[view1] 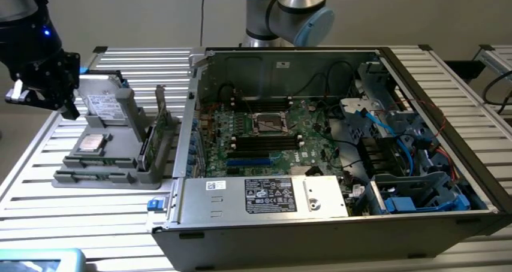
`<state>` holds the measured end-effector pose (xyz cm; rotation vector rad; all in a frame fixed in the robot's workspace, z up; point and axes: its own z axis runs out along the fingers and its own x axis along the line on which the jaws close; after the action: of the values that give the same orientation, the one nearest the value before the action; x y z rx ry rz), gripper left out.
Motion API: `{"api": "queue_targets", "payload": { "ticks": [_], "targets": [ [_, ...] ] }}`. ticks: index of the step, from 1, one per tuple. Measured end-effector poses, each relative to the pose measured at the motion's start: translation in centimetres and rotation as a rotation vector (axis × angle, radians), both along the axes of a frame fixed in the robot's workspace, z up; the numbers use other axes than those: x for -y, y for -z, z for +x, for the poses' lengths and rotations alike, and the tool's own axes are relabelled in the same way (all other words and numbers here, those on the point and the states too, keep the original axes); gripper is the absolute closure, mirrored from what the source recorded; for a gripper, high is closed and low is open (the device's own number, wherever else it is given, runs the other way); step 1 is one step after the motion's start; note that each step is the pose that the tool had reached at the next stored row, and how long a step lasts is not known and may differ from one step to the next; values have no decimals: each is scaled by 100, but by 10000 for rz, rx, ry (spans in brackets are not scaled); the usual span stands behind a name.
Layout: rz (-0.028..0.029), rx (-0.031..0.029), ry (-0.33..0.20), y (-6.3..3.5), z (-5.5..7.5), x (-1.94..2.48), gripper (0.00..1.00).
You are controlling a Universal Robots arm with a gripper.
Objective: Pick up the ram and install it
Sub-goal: 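Pick up the ram and move it above insertion slot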
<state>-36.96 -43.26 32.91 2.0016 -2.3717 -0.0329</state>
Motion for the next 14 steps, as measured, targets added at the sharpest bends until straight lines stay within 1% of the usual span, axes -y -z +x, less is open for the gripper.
{"api": "queue_targets", "payload": {
  "ticks": [8, 14],
  "targets": [
    [1, 0, -1386, 0, -1, 0, 89],
    [0, 0, -1432, 0, -1, 0, 89]
  ]
}}
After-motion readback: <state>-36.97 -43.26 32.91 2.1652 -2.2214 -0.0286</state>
